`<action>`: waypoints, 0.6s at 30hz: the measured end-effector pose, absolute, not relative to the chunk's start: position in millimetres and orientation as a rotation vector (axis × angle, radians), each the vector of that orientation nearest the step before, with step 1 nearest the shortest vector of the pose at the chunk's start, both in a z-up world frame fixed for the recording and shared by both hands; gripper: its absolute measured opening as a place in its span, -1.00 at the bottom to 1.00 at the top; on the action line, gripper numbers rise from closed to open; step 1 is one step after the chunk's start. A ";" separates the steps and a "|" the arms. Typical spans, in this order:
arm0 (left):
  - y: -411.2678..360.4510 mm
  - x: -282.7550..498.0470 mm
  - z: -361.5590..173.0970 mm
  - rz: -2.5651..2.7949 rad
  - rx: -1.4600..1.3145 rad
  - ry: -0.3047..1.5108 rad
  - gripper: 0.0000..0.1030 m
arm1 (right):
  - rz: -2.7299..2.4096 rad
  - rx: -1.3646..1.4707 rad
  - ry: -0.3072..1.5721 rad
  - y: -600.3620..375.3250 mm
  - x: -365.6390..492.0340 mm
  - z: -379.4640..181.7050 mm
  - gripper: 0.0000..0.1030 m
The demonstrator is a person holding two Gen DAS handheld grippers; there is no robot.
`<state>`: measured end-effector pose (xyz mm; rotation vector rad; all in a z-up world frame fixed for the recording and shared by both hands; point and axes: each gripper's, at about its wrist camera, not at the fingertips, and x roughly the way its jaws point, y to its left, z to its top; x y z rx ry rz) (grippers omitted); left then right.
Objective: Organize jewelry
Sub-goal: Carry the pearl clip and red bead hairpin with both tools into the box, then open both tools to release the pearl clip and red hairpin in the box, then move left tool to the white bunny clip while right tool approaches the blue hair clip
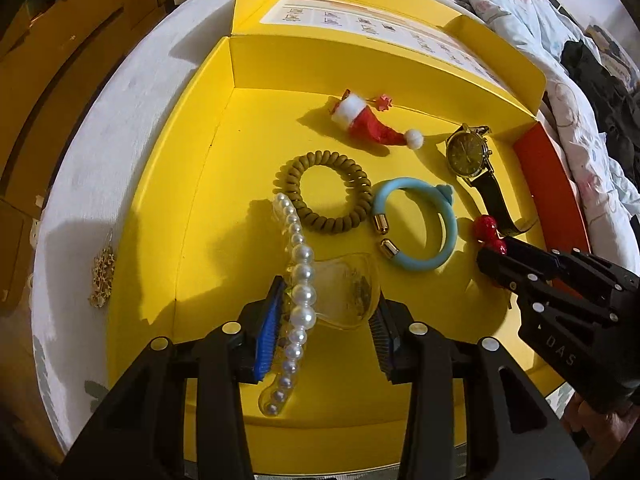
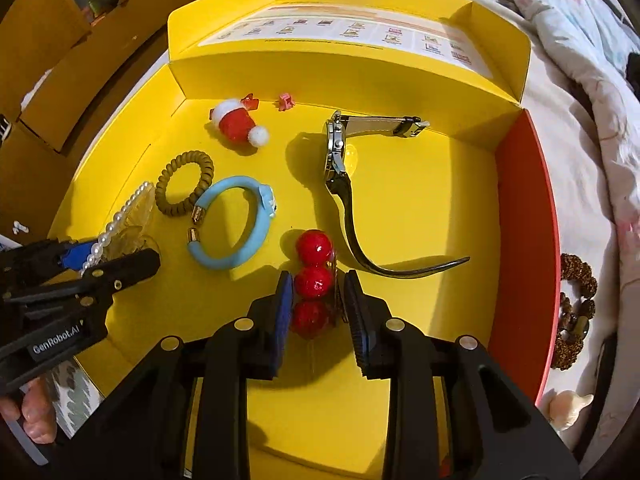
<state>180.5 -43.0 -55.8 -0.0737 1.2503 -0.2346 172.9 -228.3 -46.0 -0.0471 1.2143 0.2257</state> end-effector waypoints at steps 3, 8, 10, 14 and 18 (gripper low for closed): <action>-42.9 179.8 -54.4 -0.234 -0.065 1.241 -0.13 | 0.228 -0.031 1.218 -229.7 172.5 -45.6 -0.32; -40.9 178.4 -47.4 -0.233 -0.059 1.213 -0.06 | 0.214 -0.023 1.212 -236.0 170.7 -42.1 -0.10; -39.0 176.7 -43.2 -0.233 -0.061 1.202 -0.06 | 0.210 -0.005 1.198 -239.8 170.3 -37.4 -0.08; -36.2 170.9 -35.2 -0.234 -0.059 1.177 -0.06 | 0.211 0.024 1.170 -244.4 167.9 -26.5 0.10; -35.2 162.0 -23.4 -0.230 -0.040 1.137 -0.04 | 0.205 0.051 1.139 -251.7 162.5 -13.5 0.12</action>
